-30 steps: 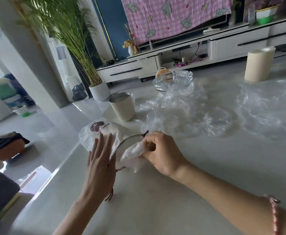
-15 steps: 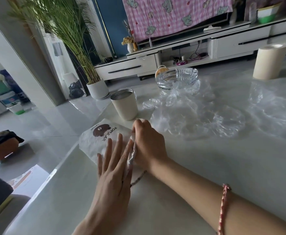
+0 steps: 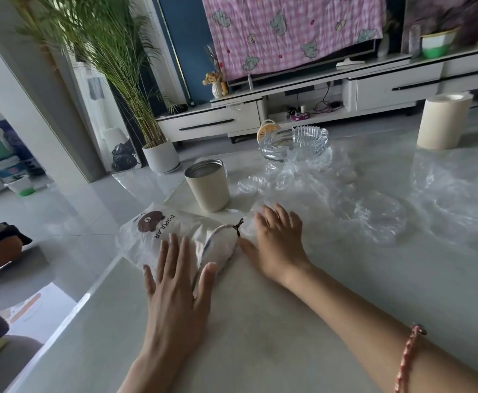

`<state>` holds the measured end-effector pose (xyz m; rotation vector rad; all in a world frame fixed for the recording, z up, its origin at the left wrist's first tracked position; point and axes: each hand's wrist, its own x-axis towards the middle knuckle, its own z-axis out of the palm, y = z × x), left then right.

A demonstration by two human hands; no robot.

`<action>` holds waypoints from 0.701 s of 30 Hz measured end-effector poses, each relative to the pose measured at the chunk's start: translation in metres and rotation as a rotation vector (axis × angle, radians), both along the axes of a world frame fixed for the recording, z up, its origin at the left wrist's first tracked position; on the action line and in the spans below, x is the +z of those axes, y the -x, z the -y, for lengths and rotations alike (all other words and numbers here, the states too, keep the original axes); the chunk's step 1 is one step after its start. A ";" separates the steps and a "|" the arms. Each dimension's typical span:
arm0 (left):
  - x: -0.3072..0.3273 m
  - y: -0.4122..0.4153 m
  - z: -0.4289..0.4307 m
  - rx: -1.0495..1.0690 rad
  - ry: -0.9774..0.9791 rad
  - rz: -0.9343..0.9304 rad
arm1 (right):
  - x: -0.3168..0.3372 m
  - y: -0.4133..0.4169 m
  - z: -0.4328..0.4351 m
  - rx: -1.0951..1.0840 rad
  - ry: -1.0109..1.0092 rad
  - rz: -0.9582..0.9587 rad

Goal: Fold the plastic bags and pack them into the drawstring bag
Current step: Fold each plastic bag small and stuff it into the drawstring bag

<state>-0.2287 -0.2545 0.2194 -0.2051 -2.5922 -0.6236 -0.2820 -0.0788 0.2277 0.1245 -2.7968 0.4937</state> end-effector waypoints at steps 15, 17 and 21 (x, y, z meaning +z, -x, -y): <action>0.084 -0.034 -0.090 -0.397 -0.571 -0.084 | 0.088 -0.124 -0.142 0.304 1.325 0.084; 0.084 -0.032 -0.113 -0.478 -0.519 0.071 | 0.079 -0.136 -0.162 0.305 1.250 0.151; 0.076 -0.023 -0.153 -0.625 -0.487 0.377 | 0.060 -0.143 -0.188 0.155 1.227 0.206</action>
